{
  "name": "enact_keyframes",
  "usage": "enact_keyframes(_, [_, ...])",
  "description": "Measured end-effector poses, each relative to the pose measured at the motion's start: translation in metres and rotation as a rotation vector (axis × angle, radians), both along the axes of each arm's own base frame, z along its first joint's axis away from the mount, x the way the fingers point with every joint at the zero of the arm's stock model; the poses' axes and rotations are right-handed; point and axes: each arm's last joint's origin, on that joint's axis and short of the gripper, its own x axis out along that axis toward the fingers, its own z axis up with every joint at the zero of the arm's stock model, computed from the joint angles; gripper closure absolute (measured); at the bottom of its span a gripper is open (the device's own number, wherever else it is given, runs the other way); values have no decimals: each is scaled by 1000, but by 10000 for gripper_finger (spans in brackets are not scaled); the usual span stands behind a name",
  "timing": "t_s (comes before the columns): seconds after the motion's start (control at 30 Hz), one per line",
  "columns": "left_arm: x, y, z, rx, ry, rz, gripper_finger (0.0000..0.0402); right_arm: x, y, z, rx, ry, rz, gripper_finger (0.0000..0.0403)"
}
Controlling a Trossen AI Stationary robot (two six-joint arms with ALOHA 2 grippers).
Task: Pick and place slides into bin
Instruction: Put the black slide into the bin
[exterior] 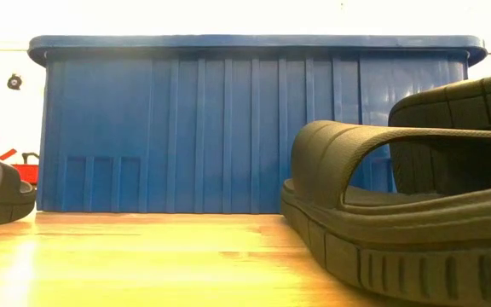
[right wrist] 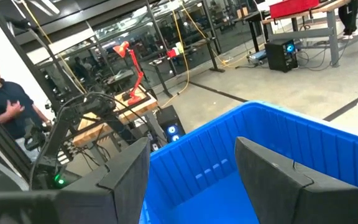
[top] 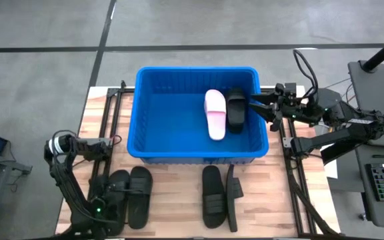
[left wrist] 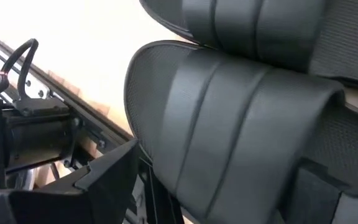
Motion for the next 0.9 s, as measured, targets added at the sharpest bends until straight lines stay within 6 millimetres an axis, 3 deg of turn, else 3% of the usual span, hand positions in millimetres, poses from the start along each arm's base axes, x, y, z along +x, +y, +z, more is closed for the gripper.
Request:
enact_keyframes(0.47, [-2,9,-13,41,10,0,135,0,0,-1,-11,13,0,177])
enact_keyframes(0.9, [0,5,-16,-18,-13,0,245,0,0,-1,-11,13,0,177])
